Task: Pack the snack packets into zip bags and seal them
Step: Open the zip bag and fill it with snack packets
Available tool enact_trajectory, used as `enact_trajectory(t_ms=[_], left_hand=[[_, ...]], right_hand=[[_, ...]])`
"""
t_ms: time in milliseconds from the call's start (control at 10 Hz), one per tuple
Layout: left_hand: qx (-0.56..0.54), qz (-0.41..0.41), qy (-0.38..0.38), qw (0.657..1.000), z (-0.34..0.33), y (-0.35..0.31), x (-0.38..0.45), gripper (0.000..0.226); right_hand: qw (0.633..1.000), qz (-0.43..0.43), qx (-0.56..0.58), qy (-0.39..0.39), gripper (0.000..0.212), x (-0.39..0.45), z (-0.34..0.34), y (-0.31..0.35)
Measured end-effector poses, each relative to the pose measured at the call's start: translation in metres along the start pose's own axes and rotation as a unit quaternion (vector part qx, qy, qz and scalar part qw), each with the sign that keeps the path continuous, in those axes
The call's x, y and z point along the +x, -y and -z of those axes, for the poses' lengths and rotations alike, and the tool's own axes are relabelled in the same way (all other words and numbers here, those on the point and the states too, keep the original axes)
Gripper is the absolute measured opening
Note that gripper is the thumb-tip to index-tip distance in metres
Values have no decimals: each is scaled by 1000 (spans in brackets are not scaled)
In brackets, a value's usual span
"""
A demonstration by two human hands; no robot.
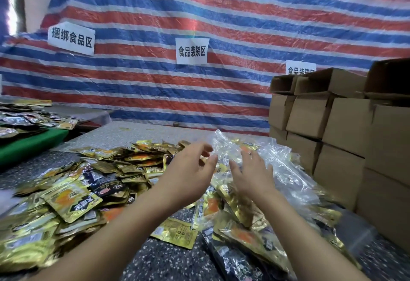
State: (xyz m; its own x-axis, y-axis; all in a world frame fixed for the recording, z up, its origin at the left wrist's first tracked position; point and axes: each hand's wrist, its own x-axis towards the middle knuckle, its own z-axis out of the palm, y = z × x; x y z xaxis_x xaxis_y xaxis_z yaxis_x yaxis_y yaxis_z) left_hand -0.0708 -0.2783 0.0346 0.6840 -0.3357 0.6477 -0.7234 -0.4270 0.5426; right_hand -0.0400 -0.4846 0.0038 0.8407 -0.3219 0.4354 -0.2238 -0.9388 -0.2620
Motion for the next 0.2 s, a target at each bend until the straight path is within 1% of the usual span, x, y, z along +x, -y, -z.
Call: enact_trajectory(t_ms=[100,200], left_hand=[[40,18,27,999,0,-1,-17,36],[72,23,63,995,3,6,-53,36]], right_hand=[[1000,17,19,14,60,-24,23,14],[998,52,30,16,56,-69,33,26]])
